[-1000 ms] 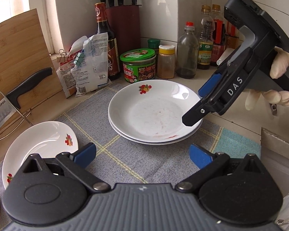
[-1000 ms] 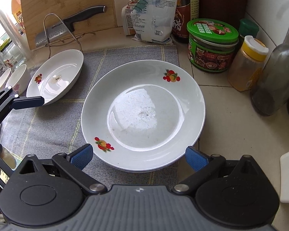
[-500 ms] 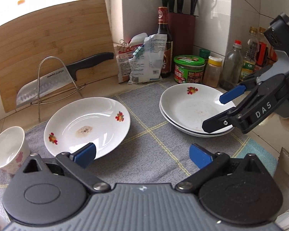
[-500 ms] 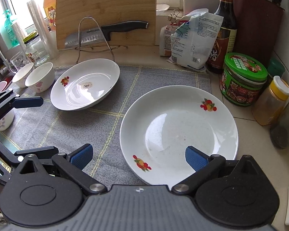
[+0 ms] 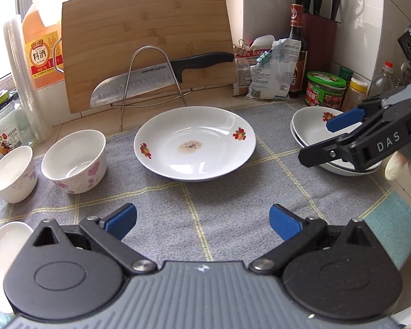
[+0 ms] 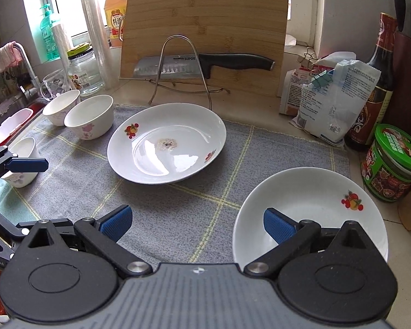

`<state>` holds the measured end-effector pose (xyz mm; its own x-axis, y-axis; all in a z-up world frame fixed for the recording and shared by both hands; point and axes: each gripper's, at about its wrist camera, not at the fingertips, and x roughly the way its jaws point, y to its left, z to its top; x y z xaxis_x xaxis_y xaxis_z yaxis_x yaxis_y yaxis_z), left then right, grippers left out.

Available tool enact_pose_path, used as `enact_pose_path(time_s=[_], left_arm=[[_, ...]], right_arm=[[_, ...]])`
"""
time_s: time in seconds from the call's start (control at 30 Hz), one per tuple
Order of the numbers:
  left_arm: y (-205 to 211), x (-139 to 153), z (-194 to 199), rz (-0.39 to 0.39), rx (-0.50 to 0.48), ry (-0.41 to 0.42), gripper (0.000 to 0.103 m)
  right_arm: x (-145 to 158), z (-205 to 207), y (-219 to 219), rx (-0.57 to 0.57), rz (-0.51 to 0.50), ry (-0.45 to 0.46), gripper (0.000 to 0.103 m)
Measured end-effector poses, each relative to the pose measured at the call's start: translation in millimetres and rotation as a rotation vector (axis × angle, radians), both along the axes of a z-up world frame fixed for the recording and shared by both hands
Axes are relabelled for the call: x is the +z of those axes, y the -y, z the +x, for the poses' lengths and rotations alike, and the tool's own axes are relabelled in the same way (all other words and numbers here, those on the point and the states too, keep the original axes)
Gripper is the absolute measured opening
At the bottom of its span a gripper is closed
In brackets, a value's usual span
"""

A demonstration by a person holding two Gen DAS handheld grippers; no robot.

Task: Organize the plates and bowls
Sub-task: 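Open both grippers and withdraw them from the stacked plates, then move both grippers to the stained white plate by the knife rack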

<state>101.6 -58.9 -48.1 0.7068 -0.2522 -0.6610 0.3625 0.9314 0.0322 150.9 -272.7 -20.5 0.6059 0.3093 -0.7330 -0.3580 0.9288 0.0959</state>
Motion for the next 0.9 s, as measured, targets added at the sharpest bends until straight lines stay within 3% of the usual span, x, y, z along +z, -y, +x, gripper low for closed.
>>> enact_pose_path(time_s=[0.43,0.73,0.9], left_arm=[[-10.8,-46.7,48.1,0.005,-0.034,-0.069,0.102],[2.2,-59.4,78.5,-0.001,-0.09,-0.085,0.102],[6.6,-63.3,87.6,0.004,-0.095,-0.072,0.103]], right_arm=[[2.2,7.8,-35.8,-0.073,-0.059,-0.027,0.103],[7.2,8.5,-43.8,-0.154,-0.096,-0.052,0.103],[9.8,19.5,-44.4,-0.129,-0.092,-0.062,0.103]])
